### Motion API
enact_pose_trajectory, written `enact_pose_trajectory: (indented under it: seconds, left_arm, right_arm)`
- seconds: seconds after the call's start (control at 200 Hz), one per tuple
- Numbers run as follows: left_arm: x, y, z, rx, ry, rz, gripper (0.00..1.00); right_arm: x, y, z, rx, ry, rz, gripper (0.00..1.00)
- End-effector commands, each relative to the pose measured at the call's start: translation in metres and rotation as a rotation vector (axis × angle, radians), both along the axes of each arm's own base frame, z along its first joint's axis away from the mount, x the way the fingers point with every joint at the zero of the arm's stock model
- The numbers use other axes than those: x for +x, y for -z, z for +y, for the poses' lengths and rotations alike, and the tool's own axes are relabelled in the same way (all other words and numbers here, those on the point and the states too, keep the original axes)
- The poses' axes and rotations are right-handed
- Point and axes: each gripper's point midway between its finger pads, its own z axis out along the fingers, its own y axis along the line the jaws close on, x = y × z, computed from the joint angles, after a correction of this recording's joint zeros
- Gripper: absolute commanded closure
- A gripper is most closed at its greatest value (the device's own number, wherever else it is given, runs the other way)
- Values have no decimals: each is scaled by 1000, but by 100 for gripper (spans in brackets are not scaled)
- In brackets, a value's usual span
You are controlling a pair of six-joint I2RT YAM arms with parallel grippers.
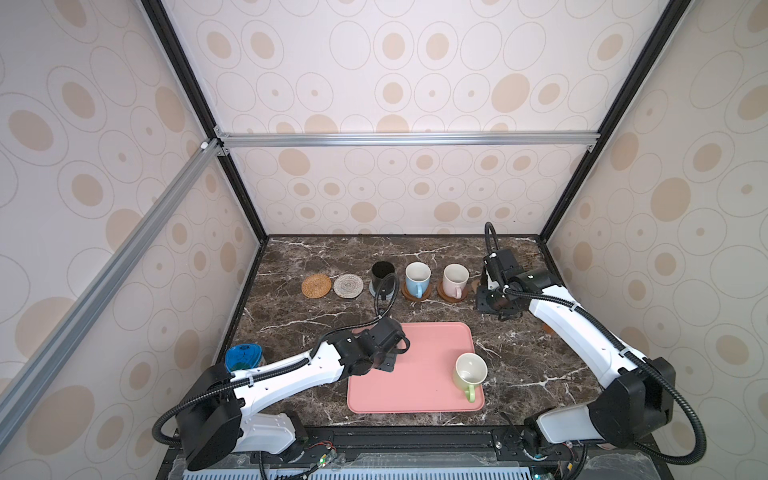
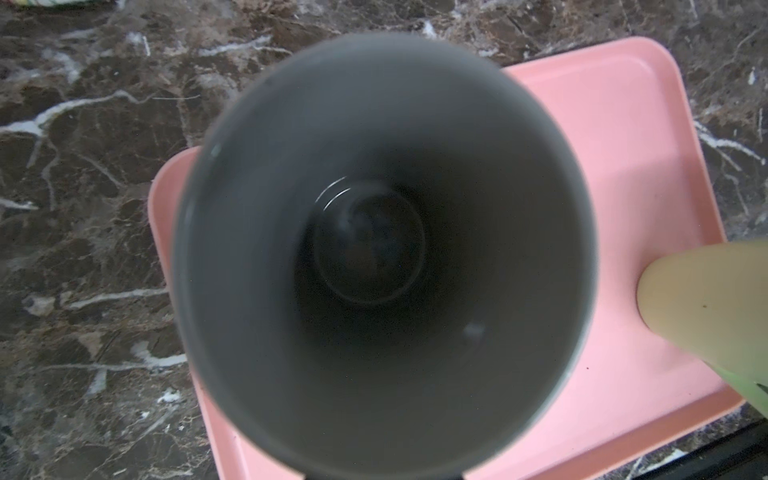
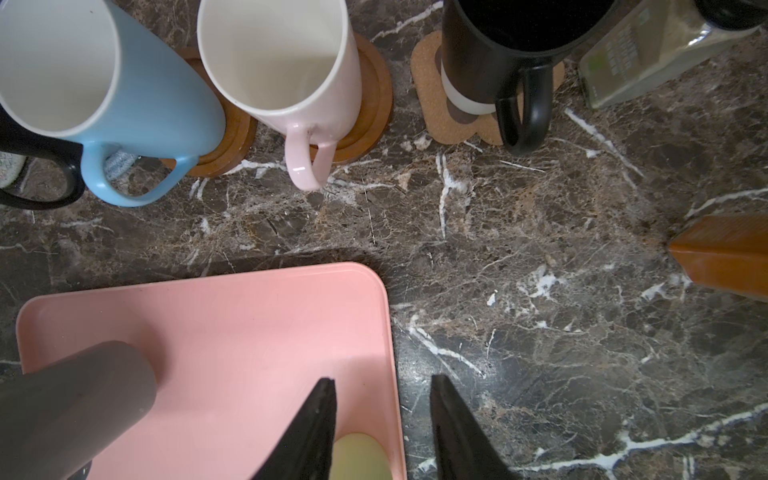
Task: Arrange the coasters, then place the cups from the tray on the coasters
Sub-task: 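Lift the grey mug with the left gripper and carry it toward the coasters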
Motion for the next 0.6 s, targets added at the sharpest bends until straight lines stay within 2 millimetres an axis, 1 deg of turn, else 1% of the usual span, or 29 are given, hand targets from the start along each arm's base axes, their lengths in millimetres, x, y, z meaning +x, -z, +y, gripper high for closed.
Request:
enact_pose_trajectory:
  seconds: [0.0,0.42,0.595]
  left_arm:
    - [17,-24,5,-54,-68,-87,92]
    - [30,-41,37,-13,-136,-148,93]
    - [36,-45,52,37,-160,-177,94]
  right_arm:
    - [-6,-1,-5,-6,15,3,59]
    - [-5,-1,-4,1,15,5,59]
    - [-4,-1,-3,1,13,6,59]
